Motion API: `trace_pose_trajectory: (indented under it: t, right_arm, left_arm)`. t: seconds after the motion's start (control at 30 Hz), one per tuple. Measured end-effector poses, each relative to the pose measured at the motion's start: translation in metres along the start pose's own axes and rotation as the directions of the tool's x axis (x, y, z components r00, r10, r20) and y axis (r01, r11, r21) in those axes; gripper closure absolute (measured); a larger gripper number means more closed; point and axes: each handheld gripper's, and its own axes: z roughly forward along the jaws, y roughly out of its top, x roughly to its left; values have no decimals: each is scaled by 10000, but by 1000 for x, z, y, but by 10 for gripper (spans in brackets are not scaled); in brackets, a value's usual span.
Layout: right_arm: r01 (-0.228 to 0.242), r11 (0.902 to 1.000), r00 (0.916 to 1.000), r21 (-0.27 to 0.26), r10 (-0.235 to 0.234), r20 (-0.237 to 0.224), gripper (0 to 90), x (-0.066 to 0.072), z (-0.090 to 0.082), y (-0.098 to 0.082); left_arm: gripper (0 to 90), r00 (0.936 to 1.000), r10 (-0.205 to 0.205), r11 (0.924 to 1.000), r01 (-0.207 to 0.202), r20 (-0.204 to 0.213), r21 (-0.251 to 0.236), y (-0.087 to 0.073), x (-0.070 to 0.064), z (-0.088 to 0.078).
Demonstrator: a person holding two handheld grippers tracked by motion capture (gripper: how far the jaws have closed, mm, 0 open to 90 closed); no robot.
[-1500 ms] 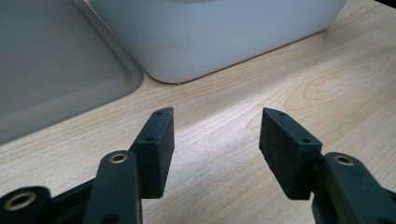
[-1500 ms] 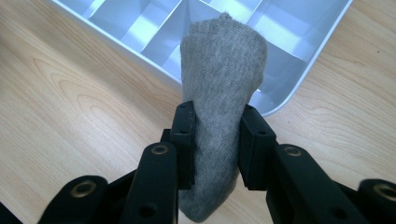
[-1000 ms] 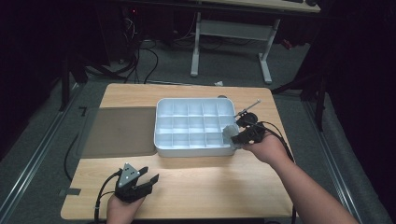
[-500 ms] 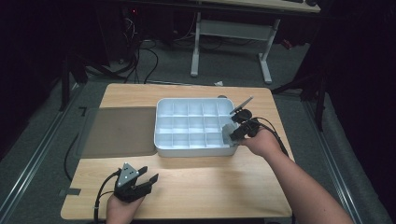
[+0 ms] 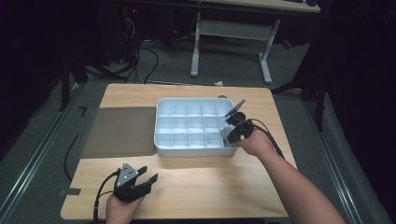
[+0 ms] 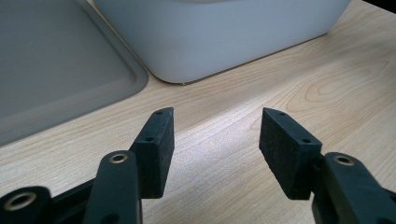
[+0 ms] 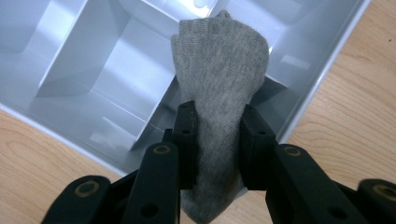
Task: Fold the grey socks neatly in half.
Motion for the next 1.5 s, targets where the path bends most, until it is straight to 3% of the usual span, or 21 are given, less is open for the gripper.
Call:
trace_pose_trajectory:
  t: [0.77,1.07,1.5]
  right_arm:
    - [-349,9986,9994,408,351,-39,724,0,22,0]
    - [-74,9979,9997,647,59,235,724,7,34,0]
    - [9,9978,9994,667,-31,335,718,8,35,1]
  left_arm:
    - [456,10000,14,10000,-14,21,54,0,0,1]
    - [457,10000,18,10000,-18,35,74,0,0,1]
    - [456,10000,49,9999,-50,72,135,-1,-1,2]
